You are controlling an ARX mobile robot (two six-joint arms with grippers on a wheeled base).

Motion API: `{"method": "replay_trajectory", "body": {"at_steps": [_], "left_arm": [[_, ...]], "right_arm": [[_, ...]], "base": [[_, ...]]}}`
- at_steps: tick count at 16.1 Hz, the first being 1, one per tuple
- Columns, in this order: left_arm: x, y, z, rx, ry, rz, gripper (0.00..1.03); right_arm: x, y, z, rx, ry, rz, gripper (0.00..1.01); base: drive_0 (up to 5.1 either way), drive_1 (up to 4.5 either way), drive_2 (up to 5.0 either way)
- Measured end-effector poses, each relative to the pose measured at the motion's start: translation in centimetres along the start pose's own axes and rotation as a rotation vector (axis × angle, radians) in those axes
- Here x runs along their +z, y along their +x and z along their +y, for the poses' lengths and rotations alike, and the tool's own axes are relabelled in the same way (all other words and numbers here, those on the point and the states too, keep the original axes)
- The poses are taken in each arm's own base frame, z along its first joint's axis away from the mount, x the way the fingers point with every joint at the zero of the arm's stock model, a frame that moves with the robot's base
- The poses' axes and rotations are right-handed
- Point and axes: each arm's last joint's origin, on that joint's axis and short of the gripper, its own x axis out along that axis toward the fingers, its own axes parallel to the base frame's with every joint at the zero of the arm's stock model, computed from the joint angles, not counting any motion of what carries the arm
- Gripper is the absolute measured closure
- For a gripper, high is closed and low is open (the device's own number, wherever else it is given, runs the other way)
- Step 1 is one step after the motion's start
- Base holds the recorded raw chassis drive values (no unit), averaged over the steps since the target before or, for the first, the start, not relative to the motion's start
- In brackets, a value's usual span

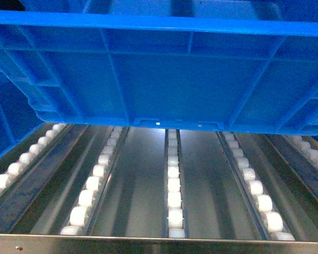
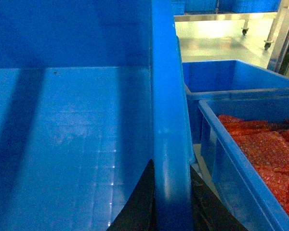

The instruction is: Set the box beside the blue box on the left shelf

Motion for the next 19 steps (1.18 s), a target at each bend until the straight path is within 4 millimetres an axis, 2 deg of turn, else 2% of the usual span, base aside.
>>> {"method": "replay_trajectory", "body": {"at_steps": [8,9,11,16,19], "left_arm": [[0.0,0.0,0.0,0.0,0.0,0.0,0.94],[0.0,0.0,0.0,0.0,0.0,0.0,0.94],[0.2,0.0,-0.5,0.074,0.074,0.118,0.94],[-0.8,0.0,-0.7,0.109,0.124,0.223,0.94],[-3.8,1.8,-1.3,0.108,0.113,0.367,0.94]], "right_arm": [[0.0,0.0,0.0,0.0,0.0,0.0,0.92],[-0.1,0.0,0.0,-0.01,-0.008,0.027,0.92],[0.8,0.1,0.2,-0.031,-0.053,0.158,0.92],[-0.7,0.7,0.2,-0.007,-0.046,0.291,0.92],[-2.5,2.8,-0.1,-0.026,-0.072,0.413,0.92]], "base": [[0.0,0.0,0.0],[0.0,0.0,0.0],[0.0,0.0,0.0],[0.0,0.0,0.0],[0.0,0.0,0.0]]}}
